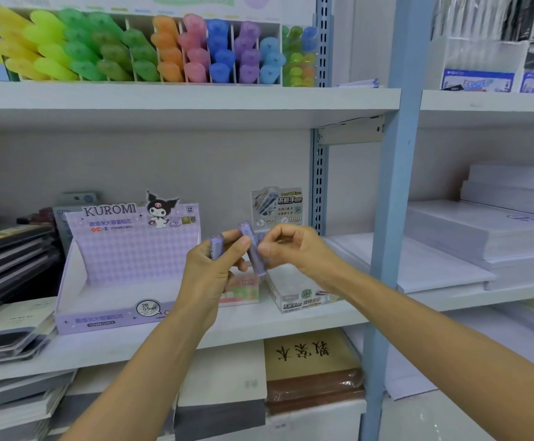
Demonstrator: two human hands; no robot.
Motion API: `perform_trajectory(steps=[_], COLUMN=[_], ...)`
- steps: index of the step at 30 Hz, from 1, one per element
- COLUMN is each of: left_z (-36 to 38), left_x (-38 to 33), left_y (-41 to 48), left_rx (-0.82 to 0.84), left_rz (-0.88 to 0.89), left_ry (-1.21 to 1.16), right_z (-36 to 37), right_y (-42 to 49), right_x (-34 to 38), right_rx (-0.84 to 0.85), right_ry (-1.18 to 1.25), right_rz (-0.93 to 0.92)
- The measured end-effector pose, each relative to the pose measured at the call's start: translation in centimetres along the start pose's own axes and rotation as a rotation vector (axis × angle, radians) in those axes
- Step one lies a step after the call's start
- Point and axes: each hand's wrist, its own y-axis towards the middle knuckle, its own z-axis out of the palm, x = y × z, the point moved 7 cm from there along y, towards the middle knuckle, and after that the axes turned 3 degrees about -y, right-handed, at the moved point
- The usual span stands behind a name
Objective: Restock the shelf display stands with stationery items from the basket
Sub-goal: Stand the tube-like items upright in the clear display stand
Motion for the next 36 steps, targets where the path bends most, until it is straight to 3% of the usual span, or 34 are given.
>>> perform_trajectory(steps=[2,8,12,16,21,29,36], left_z=[0.1,1.3,1.4,0.7,0.1,-0.3,-0.3], left_x=[0.2,0.5,0.7,1.6,1.6,2.2,2.7], left_y=[0.0,0.0,0.3,0.6,0.8,0.5,0.6], left_rx=[0.03,0.109,0.126,0.089,0.164,0.197,0.22], left_rz=[-0.008,-0.024,-0.1,-0.199,-0.066,-0.083,-0.127], left_ry=[0.056,0.133,0.113,-0.037,0.063,0.07,0.057], right_z=[-0.9,-1.2,-3.5,-5.9,-5.7,-4.8,-4.8], right_y=[0.3,1.2,1.7,2.3,3.1,4.1,4.1], right_x=[0.5,1.1,1.7,0.4,-3.4,-5.2,-5.2], right_rx=[-0.054,0.015,-0.171,-0.333,-0.307,-0.143,-0.166], right_ry=[-0.02,-0.209,-0.036,-0.094,-0.272,-0.499,-0.467], right_rz=[-0.032,-0.08,-0.115,-0.082,0.009,0.021,0.018])
